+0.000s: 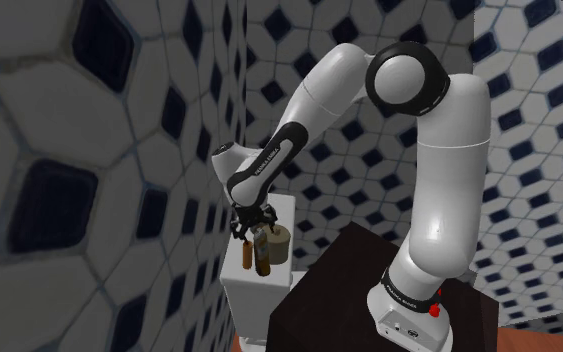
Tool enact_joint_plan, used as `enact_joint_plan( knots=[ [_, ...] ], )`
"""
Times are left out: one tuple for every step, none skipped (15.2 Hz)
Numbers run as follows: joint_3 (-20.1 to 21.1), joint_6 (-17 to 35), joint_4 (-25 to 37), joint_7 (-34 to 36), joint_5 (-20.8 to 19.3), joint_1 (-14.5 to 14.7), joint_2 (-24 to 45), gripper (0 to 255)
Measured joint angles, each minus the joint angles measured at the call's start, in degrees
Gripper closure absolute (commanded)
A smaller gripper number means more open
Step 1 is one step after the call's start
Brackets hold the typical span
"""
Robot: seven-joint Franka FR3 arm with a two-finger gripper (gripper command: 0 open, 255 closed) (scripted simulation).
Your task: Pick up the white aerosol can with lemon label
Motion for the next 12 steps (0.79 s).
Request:
enact_joint_plan(
  knots=[
    [-0.1,0.3,0.0,0.1,-0.1,0.0,0.2,255],
    [-0.1,0.4,-0.1,0.1,-0.1,0.0,0.3,255],
    [-0.1,0.4,0.0,0.2,-0.2,0.0,0.3,255],
    [-0.1,0.5,0.0,0.2,-0.2,0.0,0.3,255],
    [-0.1,0.5,0.0,0.2,-0.2,0.0,0.3,255],
    [-0.1,0.5,0.0,0.2,-0.2,0.0,0.4,255],
    [-0.1,0.5,0.0,0.1,-0.2,0.0,0.4,255],
    [-0.1,0.5,0.1,0.1,-0.2,0.0,0.4,255],
    [-0.1,0.5,0.1,0.1,-0.2,0.0,0.4,255],
    [-0.1,0.5,0.1,0.1,-0.2,0.0,0.4,255],
    [-0.1,0.5,0.0,0.1,-0.2,0.0,0.4,255],
    [0.0,0.2,0.0,0.0,-0.1,0.0,0.1,255]
  ],
)
